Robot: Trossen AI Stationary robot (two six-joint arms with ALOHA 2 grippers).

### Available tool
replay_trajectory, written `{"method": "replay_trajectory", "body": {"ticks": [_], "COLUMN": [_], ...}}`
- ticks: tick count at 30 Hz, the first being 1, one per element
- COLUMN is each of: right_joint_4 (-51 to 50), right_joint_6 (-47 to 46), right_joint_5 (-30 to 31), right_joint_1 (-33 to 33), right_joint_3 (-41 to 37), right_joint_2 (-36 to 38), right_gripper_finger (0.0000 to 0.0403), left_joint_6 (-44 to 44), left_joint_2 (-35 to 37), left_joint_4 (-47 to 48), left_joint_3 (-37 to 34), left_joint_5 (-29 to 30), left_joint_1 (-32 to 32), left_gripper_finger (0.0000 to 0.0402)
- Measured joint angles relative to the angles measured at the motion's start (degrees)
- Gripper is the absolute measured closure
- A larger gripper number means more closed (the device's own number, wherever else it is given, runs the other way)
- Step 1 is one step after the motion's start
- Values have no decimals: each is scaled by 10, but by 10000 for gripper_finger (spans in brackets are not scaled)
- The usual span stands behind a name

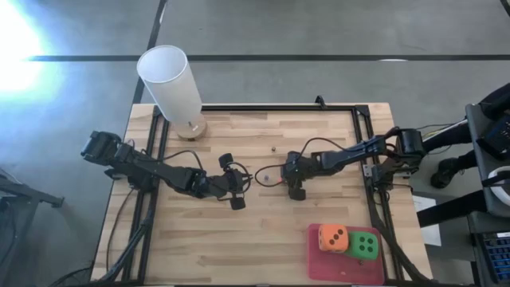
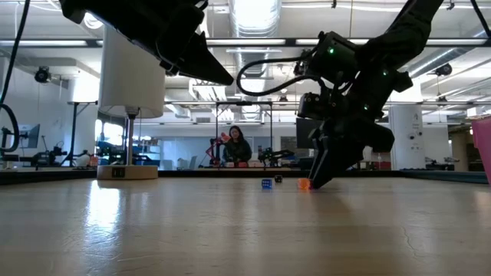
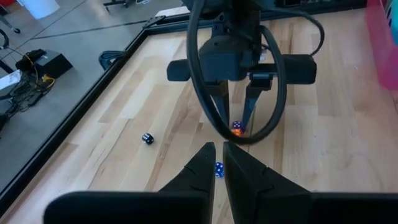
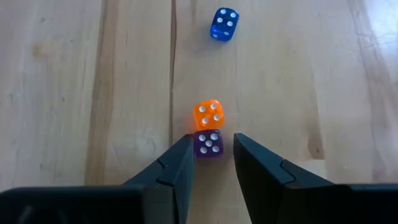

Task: Pick & Place Dice
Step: Put the small purple die into the bin

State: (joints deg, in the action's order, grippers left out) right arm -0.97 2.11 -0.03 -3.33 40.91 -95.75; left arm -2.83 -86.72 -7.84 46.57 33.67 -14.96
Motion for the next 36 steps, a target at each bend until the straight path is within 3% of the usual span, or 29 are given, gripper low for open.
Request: {"method": "replay_trajectory", "body": {"ticks": [8, 16, 23, 29, 36], "right_joint_4": [0, -3, -12, -107, -206], "right_joint_6": [0, 9, 11, 11, 12], "right_joint_5": [-2, -5, -4, 0, 7], "right_joint_1": [0, -1, 0, 12, 76], "right_joint_3": [0, 0, 0, 28, 72], "right_joint_2": [-3, -2, 7, 81, 204], "right_gripper_finger": [307, 363, 363, 363, 363], "left_joint_6": [-1, -1, -1, 1, 1], "left_joint_2": [0, 0, 0, 0, 0], "left_joint_4": [0, 0, 0, 0, 0], "left_joint_3": [0, 0, 0, 0, 0], "left_joint_5": [0, 0, 0, 0, 0], "left_joint_1": [0, 0, 0, 0, 0], "left_gripper_finger": [366, 366, 366, 366, 366]}}
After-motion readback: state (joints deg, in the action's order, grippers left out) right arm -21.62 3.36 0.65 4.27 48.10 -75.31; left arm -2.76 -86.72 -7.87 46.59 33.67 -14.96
